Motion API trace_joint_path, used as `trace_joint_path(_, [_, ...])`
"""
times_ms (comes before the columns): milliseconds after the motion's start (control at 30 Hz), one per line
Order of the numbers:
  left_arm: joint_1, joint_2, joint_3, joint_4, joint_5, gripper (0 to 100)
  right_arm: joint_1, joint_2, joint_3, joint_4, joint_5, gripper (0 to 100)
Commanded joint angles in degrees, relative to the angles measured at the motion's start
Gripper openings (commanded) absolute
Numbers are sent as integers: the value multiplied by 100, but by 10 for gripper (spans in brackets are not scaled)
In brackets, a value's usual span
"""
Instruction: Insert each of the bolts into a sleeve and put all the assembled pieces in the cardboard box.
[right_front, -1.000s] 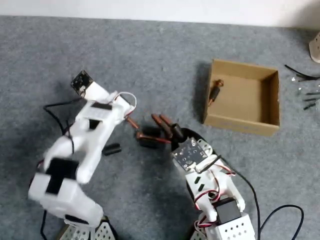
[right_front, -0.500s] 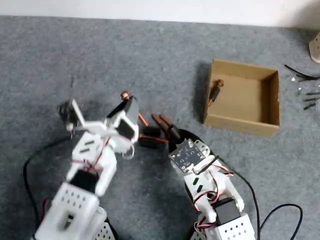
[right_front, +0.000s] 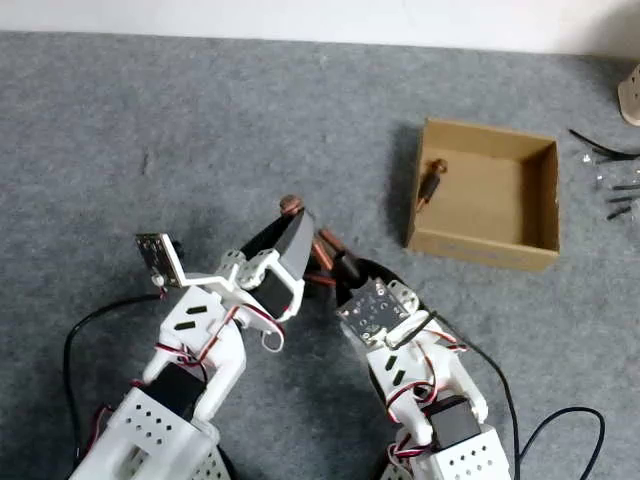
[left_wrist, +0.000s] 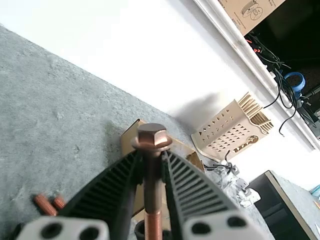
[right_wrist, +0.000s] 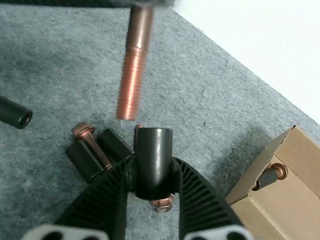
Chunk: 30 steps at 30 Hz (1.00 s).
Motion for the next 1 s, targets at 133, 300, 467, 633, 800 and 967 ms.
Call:
trace_joint_path(133, [84,-136,127,-853,352,5,-48,-101,532,-22,-9,5])
trace_joint_path(300, [75,-101,136,-853,853,5,-48,-110,532,-22,-18,5])
trace_joint_path(467, [75,866,-145,-888,1081,6,-57,-110,532,-40,-44,5])
trace_joint_path(633, [66,2132,-664,-897,1108,5,-57,-110,532,-40,-44,5])
trace_joint_path(800, [-66,2422,-1033,-897,1108,5,-57,-110,532,-40,-26,5])
trace_joint_path(967, [-330,2123,-1253,-897,1108,5,-57,-110,532,-40,-18,5])
